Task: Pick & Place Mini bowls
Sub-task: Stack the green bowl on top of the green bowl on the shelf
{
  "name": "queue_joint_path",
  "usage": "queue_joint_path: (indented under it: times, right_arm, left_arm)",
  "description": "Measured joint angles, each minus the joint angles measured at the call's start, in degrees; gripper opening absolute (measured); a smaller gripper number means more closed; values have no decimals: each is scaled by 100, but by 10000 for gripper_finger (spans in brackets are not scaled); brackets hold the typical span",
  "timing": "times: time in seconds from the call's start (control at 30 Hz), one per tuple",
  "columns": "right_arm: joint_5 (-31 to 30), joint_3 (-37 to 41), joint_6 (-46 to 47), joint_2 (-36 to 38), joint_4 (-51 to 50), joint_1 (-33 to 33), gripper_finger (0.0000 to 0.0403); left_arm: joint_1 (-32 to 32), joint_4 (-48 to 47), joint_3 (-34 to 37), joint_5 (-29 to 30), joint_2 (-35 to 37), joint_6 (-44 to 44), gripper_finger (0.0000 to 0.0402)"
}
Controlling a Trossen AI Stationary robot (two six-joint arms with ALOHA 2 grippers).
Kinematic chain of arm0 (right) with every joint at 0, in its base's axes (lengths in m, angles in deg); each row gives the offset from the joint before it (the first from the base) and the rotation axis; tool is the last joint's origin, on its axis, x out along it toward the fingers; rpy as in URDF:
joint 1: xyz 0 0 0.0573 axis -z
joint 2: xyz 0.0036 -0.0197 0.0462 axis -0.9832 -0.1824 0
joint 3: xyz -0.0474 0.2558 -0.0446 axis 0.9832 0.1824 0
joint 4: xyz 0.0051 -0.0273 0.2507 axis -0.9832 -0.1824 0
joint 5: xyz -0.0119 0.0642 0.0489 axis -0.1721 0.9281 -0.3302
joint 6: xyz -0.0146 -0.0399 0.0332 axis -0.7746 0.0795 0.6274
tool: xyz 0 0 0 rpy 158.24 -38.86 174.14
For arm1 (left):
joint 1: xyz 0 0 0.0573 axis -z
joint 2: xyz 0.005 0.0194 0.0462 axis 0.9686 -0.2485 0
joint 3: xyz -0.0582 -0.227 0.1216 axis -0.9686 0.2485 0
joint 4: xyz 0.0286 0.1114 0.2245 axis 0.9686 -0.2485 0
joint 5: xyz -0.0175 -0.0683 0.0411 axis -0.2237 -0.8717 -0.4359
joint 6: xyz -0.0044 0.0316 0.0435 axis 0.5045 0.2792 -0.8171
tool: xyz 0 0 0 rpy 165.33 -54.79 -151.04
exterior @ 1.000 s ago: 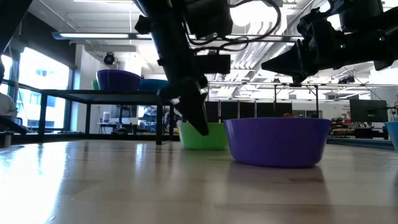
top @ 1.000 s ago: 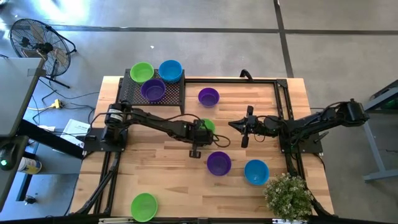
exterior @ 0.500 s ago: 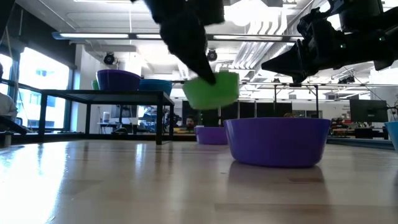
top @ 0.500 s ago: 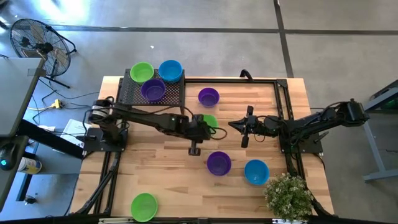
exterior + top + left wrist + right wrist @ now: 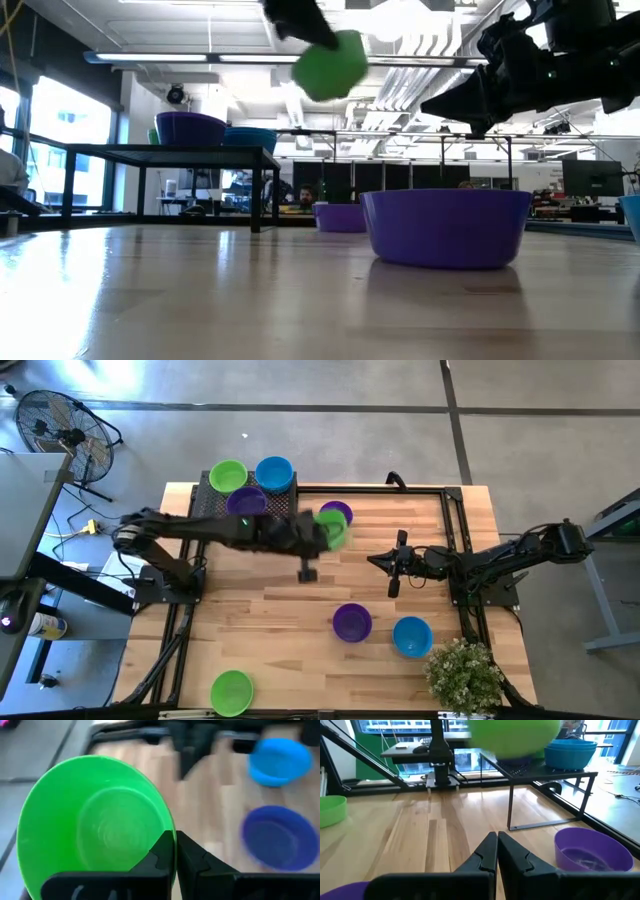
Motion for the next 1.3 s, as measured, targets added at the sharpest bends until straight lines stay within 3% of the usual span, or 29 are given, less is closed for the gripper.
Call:
queue_joint_path:
  times: [0.1, 0.37, 0.53, 0.73, 1.1, 1.3]
  right_arm:
    - [-2, 0, 0, -2, -10, 0, 2]
    - [-3, 0, 0, -2, -43, 0, 2]
    - [-4, 0, 0, -2, -64, 0, 1]
    - [-4, 0, 0, -2, -77, 0, 1]
    - [108, 0, 2, -2, -79, 2, 2]
    - [149, 0, 2, -2, -79, 0, 2]
  left_arm:
    - [-308, -512, -600, 274, 93, 3, 0]
    - [-1295, -3007, -2679, 781, -7, 205, 0]
    - [-2063, -4323, -3259, 867, -1, 594, 0]
    - [-3071, -5430, -3174, 856, -1, 772, 0]
    - [-4536, -5091, -2014, 273, 44, 501, 0]
    - [-5019, -4623, -1340, -55, 213, 413, 0]
